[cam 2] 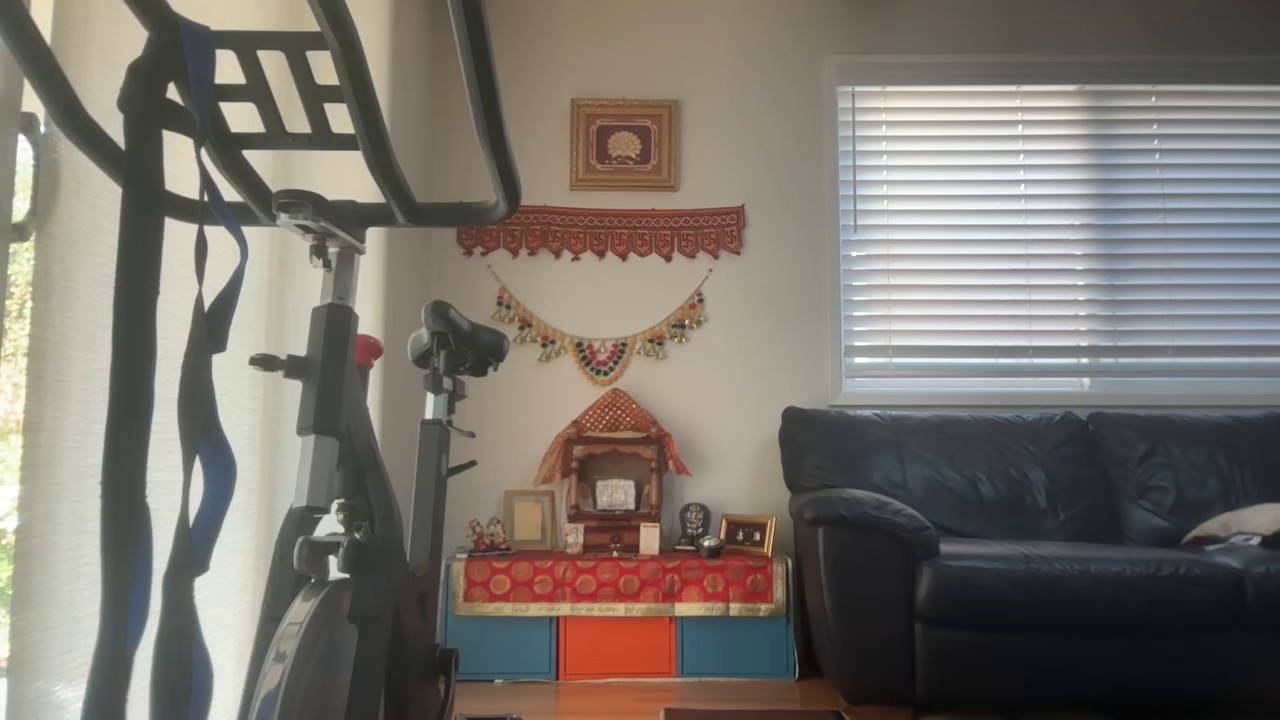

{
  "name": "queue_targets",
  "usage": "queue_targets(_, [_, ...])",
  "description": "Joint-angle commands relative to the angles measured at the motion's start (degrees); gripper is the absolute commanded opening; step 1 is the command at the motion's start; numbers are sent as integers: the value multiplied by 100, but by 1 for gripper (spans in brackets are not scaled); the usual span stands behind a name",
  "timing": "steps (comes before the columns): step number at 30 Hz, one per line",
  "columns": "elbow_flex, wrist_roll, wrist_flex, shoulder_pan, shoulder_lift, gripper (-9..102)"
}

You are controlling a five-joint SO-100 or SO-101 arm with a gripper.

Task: Sort medicines into box.

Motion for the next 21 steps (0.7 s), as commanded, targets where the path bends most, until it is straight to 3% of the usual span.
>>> queue_targets(1, [-1318, 53, 202, 44, 62, 1])
queue_targets(21, [-1318, 1037, 62, -158, 765, 1])
